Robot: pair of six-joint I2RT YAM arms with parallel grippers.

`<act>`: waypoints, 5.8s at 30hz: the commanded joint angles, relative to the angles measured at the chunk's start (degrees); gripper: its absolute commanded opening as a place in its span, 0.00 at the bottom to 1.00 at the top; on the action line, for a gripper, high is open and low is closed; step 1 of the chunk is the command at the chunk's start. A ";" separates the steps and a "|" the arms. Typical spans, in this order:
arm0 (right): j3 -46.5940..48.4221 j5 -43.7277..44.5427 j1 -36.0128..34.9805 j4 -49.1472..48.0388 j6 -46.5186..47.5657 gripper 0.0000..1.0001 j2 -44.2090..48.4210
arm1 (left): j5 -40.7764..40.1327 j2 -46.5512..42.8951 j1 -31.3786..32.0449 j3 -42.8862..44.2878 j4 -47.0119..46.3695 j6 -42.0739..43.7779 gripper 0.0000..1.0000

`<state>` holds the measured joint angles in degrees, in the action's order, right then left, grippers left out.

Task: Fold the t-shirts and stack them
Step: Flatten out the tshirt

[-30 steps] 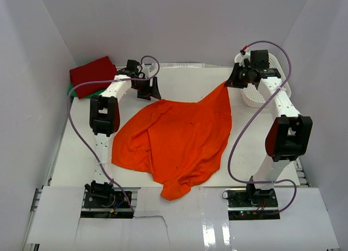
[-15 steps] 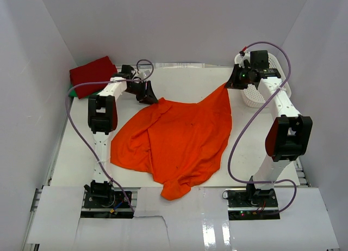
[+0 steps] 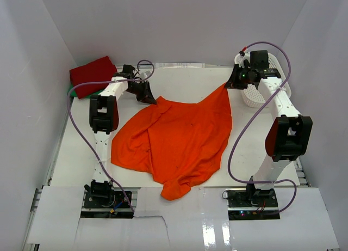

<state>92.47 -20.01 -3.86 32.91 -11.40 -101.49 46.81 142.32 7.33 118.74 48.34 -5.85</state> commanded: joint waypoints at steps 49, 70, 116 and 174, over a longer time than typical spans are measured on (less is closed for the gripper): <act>0.96 -1.52 -0.19 0.58 2.52 0.08 2.88 | -38.46 -6.18 1.98 0.79 -10.81 -3.74 0.79; -1.15 3.93 -1.42 -1.26 3.84 0.08 6.13 | -40.30 -1.61 2.51 3.69 -7.56 -3.47 0.00; 9.84 5.93 -14.33 1.46 14.30 0.08 55.98 | -50.23 -99.26 -11.82 -38.59 -17.14 -21.40 0.00; -47.99 10.07 -14.25 4.26 -6.18 0.08 53.14 | -50.23 -93.18 -6.01 -78.39 -15.82 -31.15 0.00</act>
<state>44.14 -12.71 -17.45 29.41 -15.62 -49.95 -2.00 50.48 1.61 40.99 26.98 -35.57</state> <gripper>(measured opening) 0.078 0.022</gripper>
